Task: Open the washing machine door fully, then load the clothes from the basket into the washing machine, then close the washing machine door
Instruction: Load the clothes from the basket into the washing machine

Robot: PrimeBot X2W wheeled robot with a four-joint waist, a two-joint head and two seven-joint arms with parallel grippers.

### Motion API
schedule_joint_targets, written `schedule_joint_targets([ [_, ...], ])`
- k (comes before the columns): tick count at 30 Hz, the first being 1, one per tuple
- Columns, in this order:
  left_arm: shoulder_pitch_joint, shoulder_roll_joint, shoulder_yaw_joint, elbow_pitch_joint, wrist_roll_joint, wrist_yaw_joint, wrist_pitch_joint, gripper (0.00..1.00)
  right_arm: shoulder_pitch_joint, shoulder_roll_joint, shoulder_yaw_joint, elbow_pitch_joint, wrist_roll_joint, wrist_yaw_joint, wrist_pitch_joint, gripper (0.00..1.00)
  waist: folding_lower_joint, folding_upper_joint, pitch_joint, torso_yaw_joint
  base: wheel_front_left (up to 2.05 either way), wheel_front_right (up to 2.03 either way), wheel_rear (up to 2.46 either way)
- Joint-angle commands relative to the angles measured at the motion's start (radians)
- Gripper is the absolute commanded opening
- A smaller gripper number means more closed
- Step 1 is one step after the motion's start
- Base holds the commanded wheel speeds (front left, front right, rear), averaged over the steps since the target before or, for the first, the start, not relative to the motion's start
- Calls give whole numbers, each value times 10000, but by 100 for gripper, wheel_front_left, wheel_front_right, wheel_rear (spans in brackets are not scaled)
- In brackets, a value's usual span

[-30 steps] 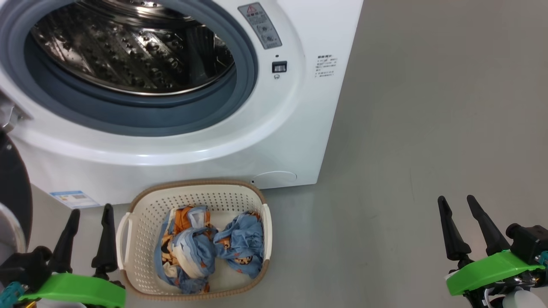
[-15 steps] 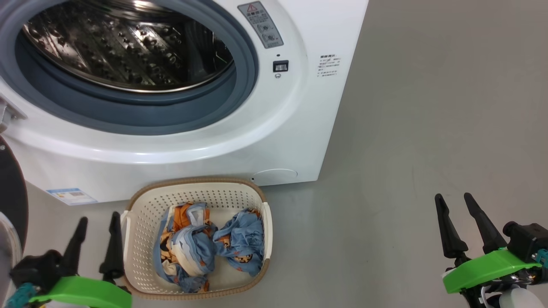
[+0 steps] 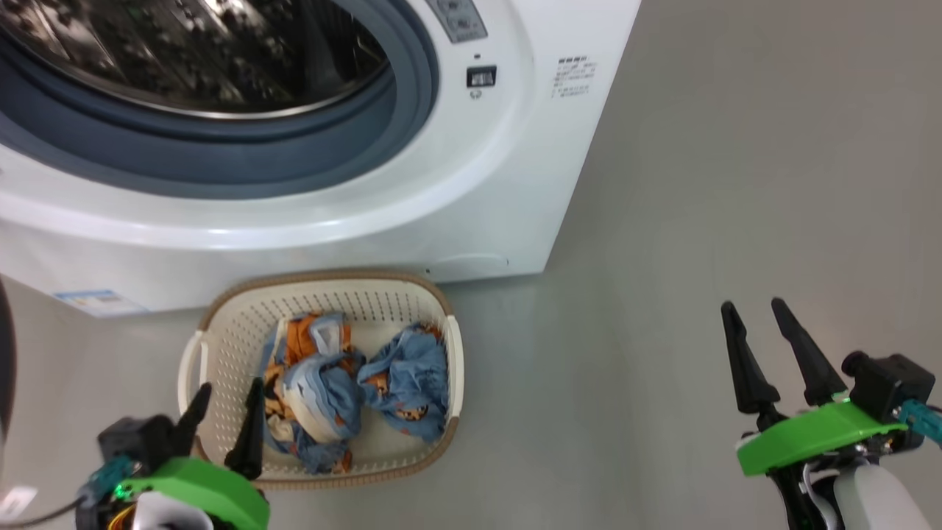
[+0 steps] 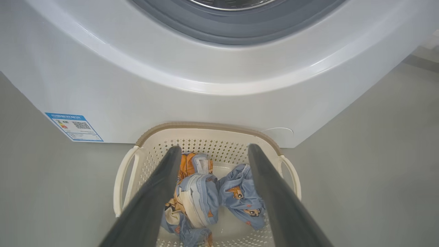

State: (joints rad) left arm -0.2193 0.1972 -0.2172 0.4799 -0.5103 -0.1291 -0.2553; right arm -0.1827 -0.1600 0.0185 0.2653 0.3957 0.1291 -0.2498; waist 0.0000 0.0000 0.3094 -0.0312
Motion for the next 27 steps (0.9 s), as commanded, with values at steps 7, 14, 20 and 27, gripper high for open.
schedule_joint_targets([
  [7, -1622, 466, -983, 1690, -614, -15, -65, 100, -687, 31, 281, -392, -228, 16, -120, 100, 0, 0, 1365, -50, 0, 0, 0],
  [14, -3123, 602, -2233, 3324, -1386, -15, -65, 100, -1312, 95, 639, -482, -365, 16, -120, 100, 0, 0, 2463, -90, 0, 0, 0],
  [20, -4372, 681, -3372, 4700, -2383, -15, -65, 100, -1840, 163, 983, -601, -458, 16, -120, 100, 0, 0, 3442, -207, 0, 0, 0],
  [27, -5289, 918, -4333, 5439, -3218, -15, -54, 100, -2249, 235, 1137, -786, -525, 16, -120, 100, 0, 0, 4206, -409, 0, 0, 0],
])
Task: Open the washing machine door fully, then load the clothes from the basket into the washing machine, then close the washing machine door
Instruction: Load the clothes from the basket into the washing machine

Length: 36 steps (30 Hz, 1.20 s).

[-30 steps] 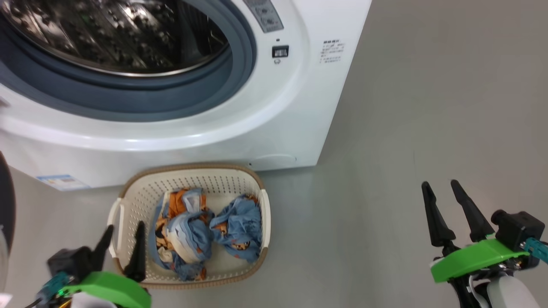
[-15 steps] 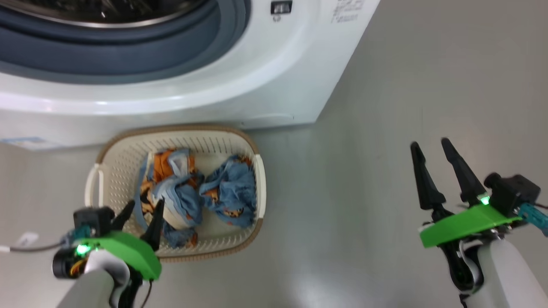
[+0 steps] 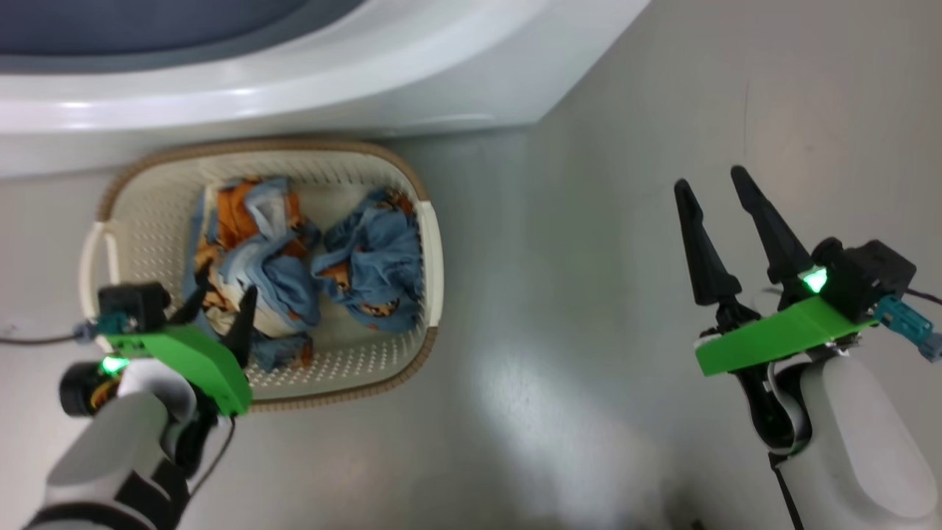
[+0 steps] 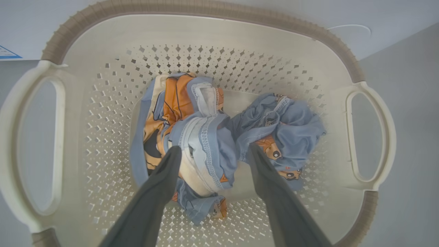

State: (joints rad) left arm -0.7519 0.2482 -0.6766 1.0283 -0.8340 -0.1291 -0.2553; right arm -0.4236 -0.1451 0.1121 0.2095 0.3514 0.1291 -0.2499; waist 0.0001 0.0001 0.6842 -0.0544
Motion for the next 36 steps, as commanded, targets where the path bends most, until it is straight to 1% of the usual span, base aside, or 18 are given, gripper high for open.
schedule_joint_targets([
  [1, -110, 465, 121, 28, -105, -15, -53, 100, 101, 94, 232, -260, -94, 16, -118, 100, -1, -1, 581, -214, 0, 0, 0],
  [7, -854, 857, -704, 410, -659, -15, 21, 100, -151, 198, 499, -424, -161, 16, -118, 100, -1, -1, 1220, -471, 0, 0, 0],
  [12, -1365, 1073, -1132, 715, -1091, -15, 79, 100, -274, 271, 770, -461, -201, 16, -118, 100, -1, -1, 1610, -672, 0, 0, 0],
  [20, -1950, 1297, -1737, 1074, -1617, -15, 306, 100, -498, 393, 1101, -601, -235, 16, -118, 100, -1, -1, 2039, -935, 0, 0, 0],
  [31, -2298, 1327, -2462, 1262, -2192, -15, 823, 100, -496, 490, 1102, -849, -262, 16, -118, 100, -1, -1, 2321, -1095, 0, 0, 0],
  [32, -2311, 1334, -2518, 1257, -2247, -15, 844, 96, -487, 498, 1091, -857, -266, 16, -118, 100, -1, -1, 2326, -1099, 0, 0, 0],
  [33, -2315, 1337, -2579, 1248, -2303, -15, 883, 50, -485, 506, 1079, -858, -270, 16, -118, 100, -1, -1, 2326, -1103, 0, 0, 0],
  [36, -2332, 1341, -2751, 1237, -2454, -15, 922, 0, -504, 531, 1027, -851, -275, 16, -118, 100, -1, -1, 2293, -1095, 0, 0, 0],
])
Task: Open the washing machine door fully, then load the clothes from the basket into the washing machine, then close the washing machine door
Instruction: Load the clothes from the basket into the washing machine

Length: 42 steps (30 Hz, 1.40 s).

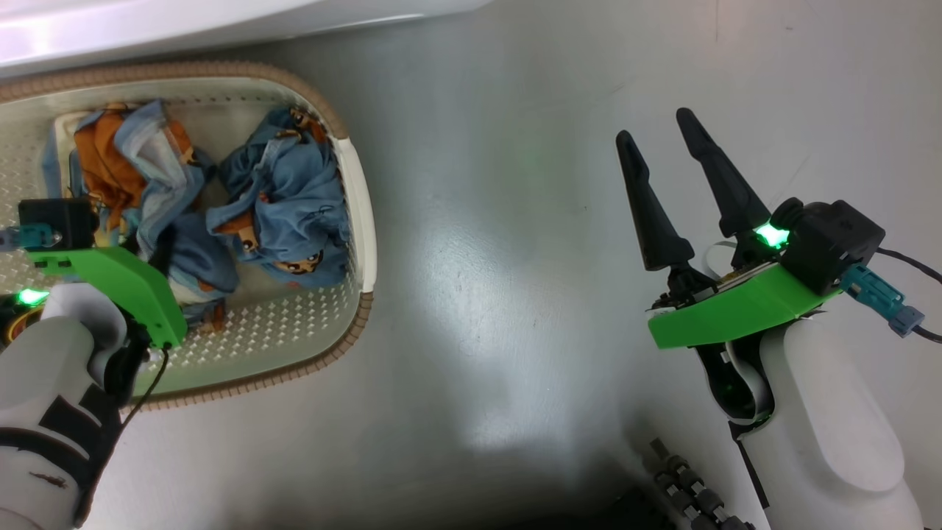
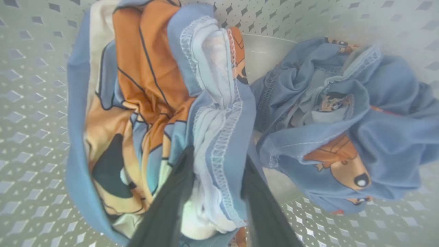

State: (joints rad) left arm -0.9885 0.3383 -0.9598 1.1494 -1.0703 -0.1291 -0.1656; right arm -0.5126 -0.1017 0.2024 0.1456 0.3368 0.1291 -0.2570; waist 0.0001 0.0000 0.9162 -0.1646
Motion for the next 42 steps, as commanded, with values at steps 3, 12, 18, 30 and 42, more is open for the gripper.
schedule_joint_targets([
  [3, 72, 395, -26, 11, -291, -15, -53, 0, 372, 111, 88, -181, -140, 16, -48, 100, -1, 0, -173, 74, 0, 0, 0],
  [12, 454, 182, 118, 3, -1030, -15, -688, 0, 465, 12, 25, 42, -93, 16, -48, 100, -1, 0, -981, 399, 0, 0, 0],
  [18, 952, 185, 438, -341, -1280, -15, -947, 0, 735, -231, 93, 365, 58, 16, -48, 100, -1, 0, -1969, 621, 0, 0, 0],
  [30, 2686, 252, 3158, -1870, 1067, -15, -960, 0, 1575, -410, -78, 759, 363, 16, -48, 100, -1, 0, -4263, 918, 0, 0, 0],
  [42, 5174, -381, 6408, -3935, 3745, -15, -961, 0, 2795, -797, -294, 1075, 581, 16, -48, 100, -1, 0, -6452, 1270, 0, 0, 0],
])
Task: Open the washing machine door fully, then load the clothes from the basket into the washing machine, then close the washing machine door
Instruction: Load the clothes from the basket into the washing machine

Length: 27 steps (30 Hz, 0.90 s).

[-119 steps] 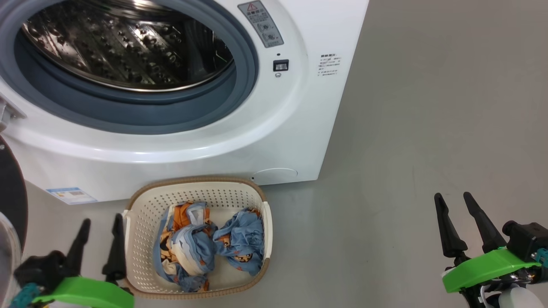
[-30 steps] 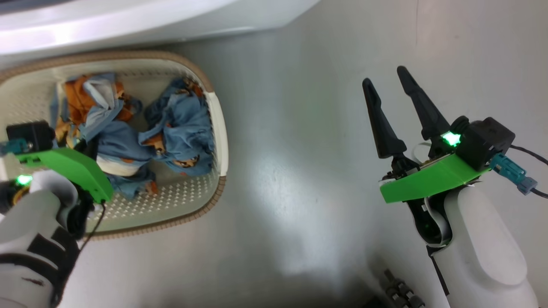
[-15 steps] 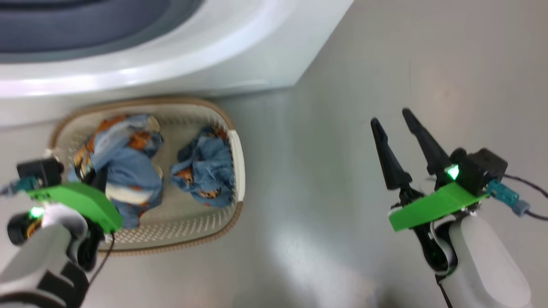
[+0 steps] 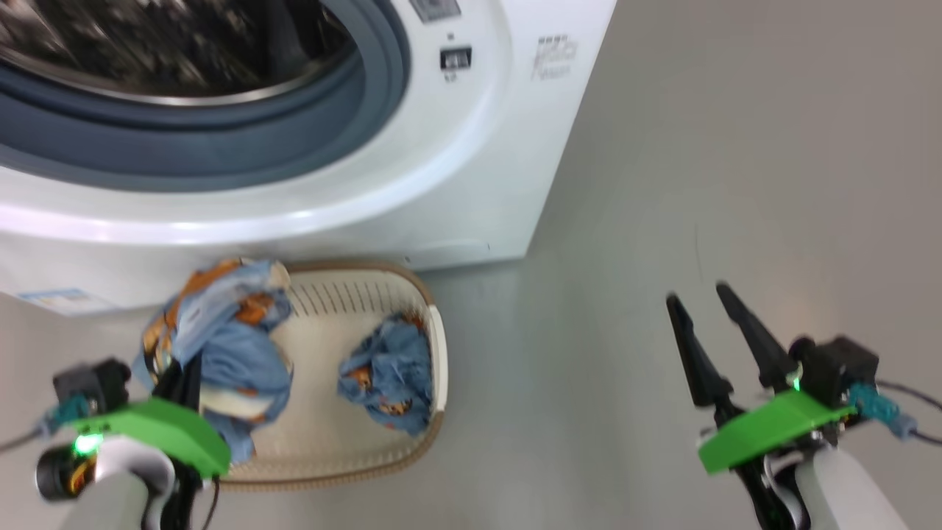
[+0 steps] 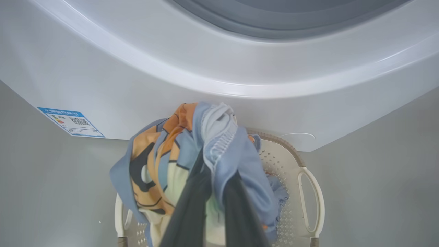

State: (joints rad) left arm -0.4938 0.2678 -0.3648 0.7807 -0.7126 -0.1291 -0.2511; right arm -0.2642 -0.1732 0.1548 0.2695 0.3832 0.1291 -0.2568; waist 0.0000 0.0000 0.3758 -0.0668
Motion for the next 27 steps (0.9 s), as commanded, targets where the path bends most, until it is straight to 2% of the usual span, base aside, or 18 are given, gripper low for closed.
schedule_joint_targets([
  [1, 472, 255, 723, -460, 384, -15, -106, 0, 449, -112, 164, -145, 140, 16, -49, 100, 0, 0, -1225, 320, 0, 0, 0],
  [4, 1424, -64, 1692, -1396, 1119, -15, -106, 0, 983, -273, 73, -138, 233, 16, -49, 100, 0, 0, -1848, 449, 0, 0, 0],
  [11, 2736, -389, 2635, -2847, 2047, -15, -106, 0, 1599, -410, -135, -219, 322, 16, -49, 100, 0, 0, -2516, 546, 0, 0, 0],
  [27, 5463, -1229, 4159, -6552, 3439, -15, -106, 0, 2439, -496, -566, -392, 388, 16, -49, 100, 0, 0, -3179, 752, 0, 0, 0],
])
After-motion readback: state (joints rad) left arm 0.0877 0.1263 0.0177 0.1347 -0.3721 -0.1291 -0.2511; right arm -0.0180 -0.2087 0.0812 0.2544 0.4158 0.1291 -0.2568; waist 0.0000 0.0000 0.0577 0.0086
